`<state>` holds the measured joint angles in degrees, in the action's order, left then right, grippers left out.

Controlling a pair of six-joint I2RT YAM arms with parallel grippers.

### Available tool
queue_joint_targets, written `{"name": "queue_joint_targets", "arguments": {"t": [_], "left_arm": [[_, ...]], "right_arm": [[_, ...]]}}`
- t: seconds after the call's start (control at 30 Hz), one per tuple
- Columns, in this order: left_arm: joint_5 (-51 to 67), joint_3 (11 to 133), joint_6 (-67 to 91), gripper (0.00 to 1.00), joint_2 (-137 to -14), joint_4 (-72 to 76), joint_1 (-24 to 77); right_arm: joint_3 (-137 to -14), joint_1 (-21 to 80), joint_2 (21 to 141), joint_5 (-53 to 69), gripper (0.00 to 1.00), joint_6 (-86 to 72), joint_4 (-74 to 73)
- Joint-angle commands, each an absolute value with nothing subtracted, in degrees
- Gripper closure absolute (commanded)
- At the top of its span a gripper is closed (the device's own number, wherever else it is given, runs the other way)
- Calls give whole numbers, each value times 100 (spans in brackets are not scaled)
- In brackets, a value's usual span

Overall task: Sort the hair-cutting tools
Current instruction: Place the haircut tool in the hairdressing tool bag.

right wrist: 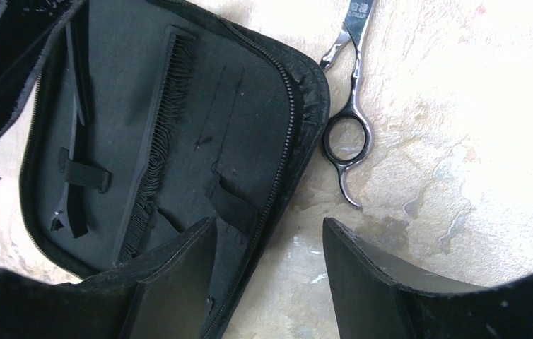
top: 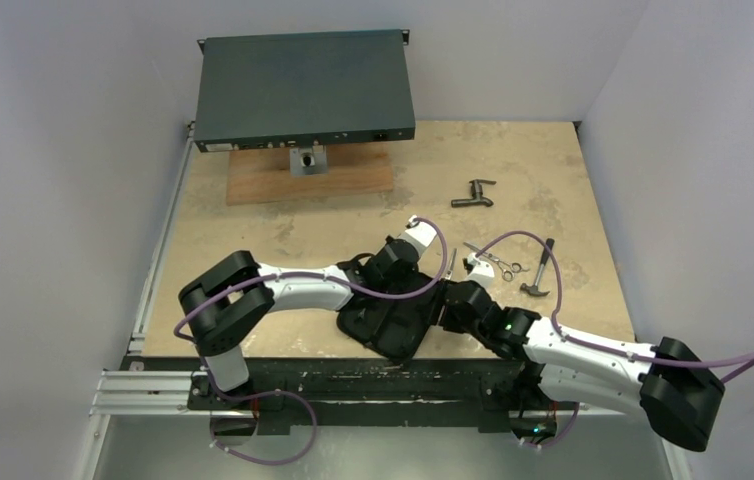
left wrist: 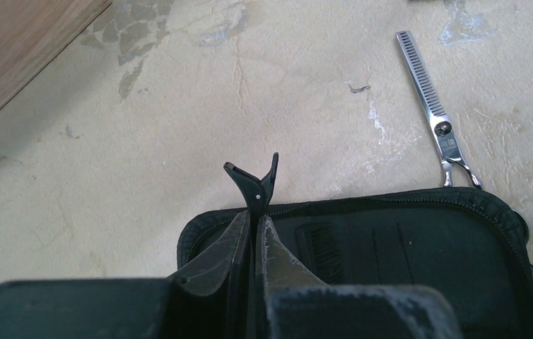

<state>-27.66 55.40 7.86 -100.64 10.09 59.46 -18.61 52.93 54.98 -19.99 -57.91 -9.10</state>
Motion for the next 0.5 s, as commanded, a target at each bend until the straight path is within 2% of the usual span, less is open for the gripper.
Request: {"name": "queue_joint_targets", "arguments": {"t": [0.0,0.47], "left_arm": [[-3104,5487,546,100,-10100,1272,6030],[-3673,5485,369,100,-10494,1184,6173]], "right_arm": [[-1805,5277,5272,-2018,43,-5880,-698],[-1775,5282,5192,-1898,43,-5889,-538]]}}
